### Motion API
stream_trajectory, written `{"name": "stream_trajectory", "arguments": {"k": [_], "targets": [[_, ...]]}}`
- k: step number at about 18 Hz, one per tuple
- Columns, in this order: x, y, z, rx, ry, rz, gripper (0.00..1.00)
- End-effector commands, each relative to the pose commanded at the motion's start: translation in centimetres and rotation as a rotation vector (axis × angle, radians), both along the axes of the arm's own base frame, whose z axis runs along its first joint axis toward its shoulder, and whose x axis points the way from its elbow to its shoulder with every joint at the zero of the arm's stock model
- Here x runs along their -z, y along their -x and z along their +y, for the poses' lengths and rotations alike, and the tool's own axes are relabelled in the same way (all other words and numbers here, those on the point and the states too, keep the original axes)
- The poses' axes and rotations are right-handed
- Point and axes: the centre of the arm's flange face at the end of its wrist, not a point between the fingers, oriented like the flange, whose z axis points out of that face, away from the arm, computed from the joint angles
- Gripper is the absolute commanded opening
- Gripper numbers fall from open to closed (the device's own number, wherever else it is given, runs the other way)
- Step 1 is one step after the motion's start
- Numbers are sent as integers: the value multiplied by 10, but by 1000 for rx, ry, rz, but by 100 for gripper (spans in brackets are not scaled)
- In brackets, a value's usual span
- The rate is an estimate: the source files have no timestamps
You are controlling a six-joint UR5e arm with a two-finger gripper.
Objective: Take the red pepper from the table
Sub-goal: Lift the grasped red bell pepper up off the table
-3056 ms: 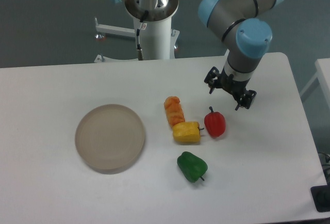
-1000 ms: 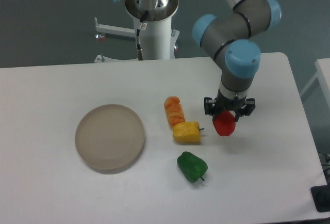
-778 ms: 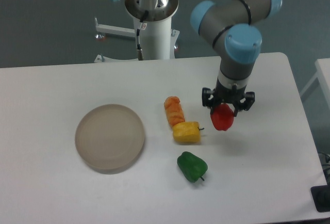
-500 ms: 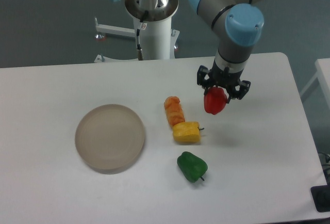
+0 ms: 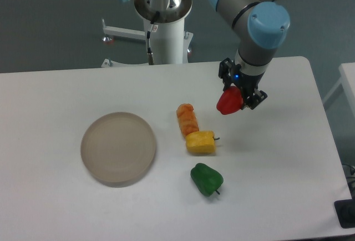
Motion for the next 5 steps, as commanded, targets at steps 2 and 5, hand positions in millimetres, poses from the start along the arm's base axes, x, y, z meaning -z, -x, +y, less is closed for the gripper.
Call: {"name": "stream_trajectory", "arguments": {"k": [2,5], "targets": [[3,0,4,5,4,2,9],[6,2,6,5,3,-3,9]]}}
